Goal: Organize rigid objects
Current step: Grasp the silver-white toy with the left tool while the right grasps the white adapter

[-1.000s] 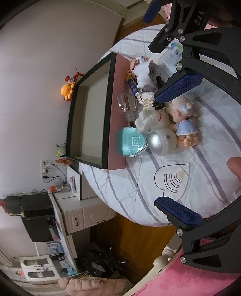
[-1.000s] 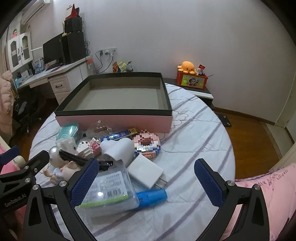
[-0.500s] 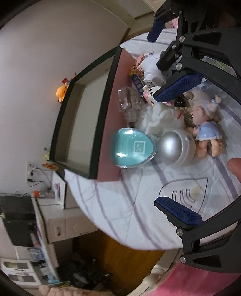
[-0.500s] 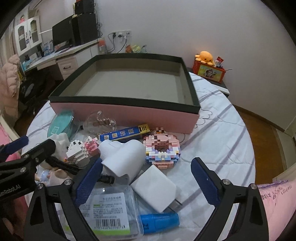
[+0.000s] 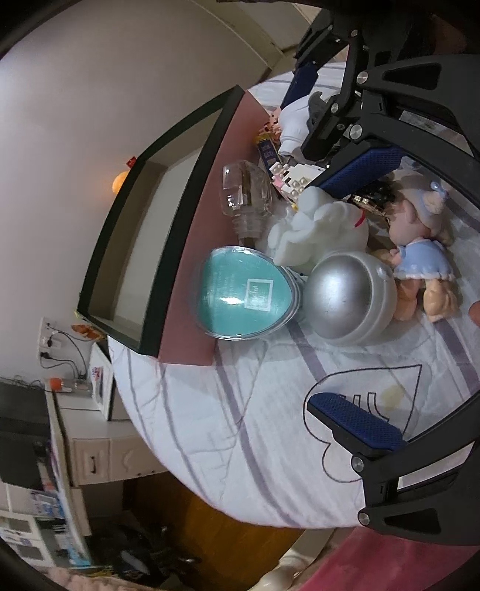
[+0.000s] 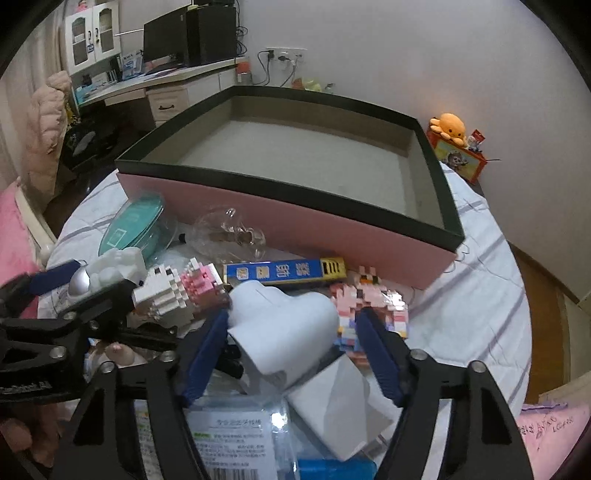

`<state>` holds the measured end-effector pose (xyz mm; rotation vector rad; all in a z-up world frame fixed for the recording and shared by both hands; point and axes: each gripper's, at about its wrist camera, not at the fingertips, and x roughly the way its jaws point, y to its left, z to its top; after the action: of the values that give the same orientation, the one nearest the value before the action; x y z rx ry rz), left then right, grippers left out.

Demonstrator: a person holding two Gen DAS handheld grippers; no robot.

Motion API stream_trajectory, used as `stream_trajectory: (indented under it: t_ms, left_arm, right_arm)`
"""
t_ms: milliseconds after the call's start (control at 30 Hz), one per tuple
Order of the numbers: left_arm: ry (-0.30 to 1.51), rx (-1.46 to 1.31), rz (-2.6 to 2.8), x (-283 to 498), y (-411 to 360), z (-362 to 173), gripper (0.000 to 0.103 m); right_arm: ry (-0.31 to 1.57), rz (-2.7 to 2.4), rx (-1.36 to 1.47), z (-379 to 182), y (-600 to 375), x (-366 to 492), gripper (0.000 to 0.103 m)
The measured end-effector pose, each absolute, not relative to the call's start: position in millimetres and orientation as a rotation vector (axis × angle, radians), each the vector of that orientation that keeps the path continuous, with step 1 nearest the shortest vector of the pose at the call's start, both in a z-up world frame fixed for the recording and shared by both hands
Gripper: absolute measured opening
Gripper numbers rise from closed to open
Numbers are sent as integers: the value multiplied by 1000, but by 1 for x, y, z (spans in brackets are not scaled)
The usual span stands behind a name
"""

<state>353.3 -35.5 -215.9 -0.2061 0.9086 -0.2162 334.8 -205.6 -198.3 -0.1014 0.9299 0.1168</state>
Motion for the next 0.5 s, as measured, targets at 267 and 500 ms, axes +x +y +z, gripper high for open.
stream_trajectory:
  t_ms: [267,500]
  left_arm:
    - [913,-213,-293,347,-40,-209,74]
    - [904,-215,-292,343,-33,-199,74]
  right_arm:
    - [928,150,-60,-196,-207,331,61]
    - [898,166,6,-186,-216,320,61]
